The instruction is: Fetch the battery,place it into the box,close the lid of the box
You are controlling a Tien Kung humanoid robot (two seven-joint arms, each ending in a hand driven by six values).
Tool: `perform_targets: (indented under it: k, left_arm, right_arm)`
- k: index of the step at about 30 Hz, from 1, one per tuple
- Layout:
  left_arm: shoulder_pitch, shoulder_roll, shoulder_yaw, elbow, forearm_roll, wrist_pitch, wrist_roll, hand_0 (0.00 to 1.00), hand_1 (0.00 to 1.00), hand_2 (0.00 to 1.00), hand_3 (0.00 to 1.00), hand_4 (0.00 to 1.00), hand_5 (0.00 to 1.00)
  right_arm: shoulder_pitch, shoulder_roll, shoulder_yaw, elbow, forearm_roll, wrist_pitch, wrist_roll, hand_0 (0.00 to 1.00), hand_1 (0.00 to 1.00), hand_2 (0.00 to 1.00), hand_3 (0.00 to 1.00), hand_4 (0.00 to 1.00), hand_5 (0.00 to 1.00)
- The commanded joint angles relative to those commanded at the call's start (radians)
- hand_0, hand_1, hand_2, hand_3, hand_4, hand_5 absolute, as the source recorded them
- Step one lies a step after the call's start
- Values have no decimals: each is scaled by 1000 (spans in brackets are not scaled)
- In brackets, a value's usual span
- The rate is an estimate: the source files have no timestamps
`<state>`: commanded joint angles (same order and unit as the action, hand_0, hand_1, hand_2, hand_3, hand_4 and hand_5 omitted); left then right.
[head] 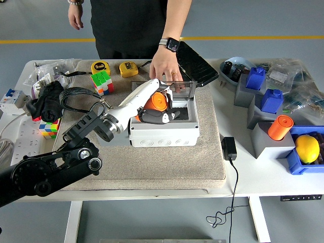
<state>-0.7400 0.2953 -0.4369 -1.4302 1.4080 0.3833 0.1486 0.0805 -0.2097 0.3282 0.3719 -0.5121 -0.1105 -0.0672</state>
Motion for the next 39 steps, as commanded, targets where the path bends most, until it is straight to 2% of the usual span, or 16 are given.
perform_targets:
  k: [1,6,7,9,17,24,25,30,31,36,37,39]
  left_arm:
    - [-15,-8,16,6,18,0,11,161,106,104,190,921,6]
    - [-87,-61,88,54,90,-12,66,161,106,104,190,921,6]
    - [-95,-68,95,62,96,-13,71,160,103,105,219,953,42]
    - [-120,-91,123,95,109,-18,82,160,103,105,219,953,42]
    - [-168,-145,174,186,107,-22,90,164,104,111,227,971,73]
    - [-191,-172,193,253,86,1,50,163,114,119,242,976,81]
    - [-194,-174,195,259,81,3,43,228,163,161,289,985,102]
    - [-203,-186,209,292,54,7,12,228,163,161,289,985,102]
    - [-204,-189,215,301,50,6,5,261,243,254,332,990,111]
    - [-216,-194,239,324,50,2,-10,261,243,254,332,990,111]
    - [-217,-194,242,326,49,1,-11,291,273,288,368,998,129]
    - [-219,-194,249,331,49,0,-15,291,273,288,368,998,129]
  right_arm:
    - [0,0,0,1,0,0,0,617,658,667,572,939,452]
    - [2,0,-3,1,3,-1,1,617,658,667,572,939,452]
    - [2,0,-4,2,3,-1,1,617,657,667,572,938,452]
    - [3,0,-4,3,4,-2,1,617,657,667,572,938,452]
    - [2,-2,-4,6,-1,-3,1,617,656,667,571,937,451]
    - [2,-2,-5,9,-4,-4,1,617,656,667,571,937,451]
    - [2,-2,-5,10,-5,-4,1,617,655,667,571,936,451]
    - [4,-3,1,15,-12,-5,1,617,655,667,571,936,451]
    - [4,-3,4,17,-14,-5,2,617,655,667,571,937,451]
    - [4,-2,7,18,-17,-6,2,617,655,667,571,937,451]
    - [4,-2,8,18,-17,-6,3,617,655,667,570,936,449]
    - [4,-3,12,19,-20,-7,3,617,655,667,570,936,449]
